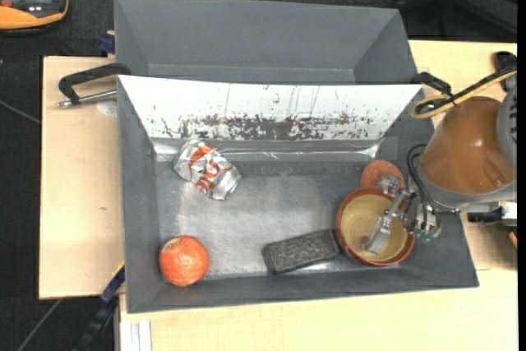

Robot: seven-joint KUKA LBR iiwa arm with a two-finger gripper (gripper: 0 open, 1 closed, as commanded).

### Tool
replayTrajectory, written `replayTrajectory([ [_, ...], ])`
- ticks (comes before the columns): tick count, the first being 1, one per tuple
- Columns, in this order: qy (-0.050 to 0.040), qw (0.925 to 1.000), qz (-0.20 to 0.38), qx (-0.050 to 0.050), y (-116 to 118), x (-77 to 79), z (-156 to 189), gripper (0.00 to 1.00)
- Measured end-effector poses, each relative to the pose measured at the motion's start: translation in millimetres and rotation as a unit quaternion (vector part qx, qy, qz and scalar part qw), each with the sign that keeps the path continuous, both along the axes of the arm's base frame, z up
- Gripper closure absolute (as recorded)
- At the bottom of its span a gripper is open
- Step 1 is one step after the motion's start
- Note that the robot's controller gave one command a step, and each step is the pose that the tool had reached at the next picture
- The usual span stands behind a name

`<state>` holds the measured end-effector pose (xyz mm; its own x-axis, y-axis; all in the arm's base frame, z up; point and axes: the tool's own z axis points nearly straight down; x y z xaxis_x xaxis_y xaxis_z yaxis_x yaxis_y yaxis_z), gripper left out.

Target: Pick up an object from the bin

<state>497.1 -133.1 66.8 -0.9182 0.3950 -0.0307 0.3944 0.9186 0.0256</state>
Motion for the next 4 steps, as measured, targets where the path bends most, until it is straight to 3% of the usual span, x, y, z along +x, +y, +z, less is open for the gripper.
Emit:
replayTrajectory([
  [1, -0.0047, 0.9973, 0.073, -0.002, 51, 33.1, 4, 0.00],
  [2, -0.0039, 0.9975, 0.071, -0.004, 48, 32.7, 6, 1.00],
  [3, -0.0040, 0.9996, 0.028, -0.003, -15, 7.5, 5, 1.00],
  [4, -0.0122, 0.9690, 0.246, -0.014, 0, -2.8, 97, 1.00],
])
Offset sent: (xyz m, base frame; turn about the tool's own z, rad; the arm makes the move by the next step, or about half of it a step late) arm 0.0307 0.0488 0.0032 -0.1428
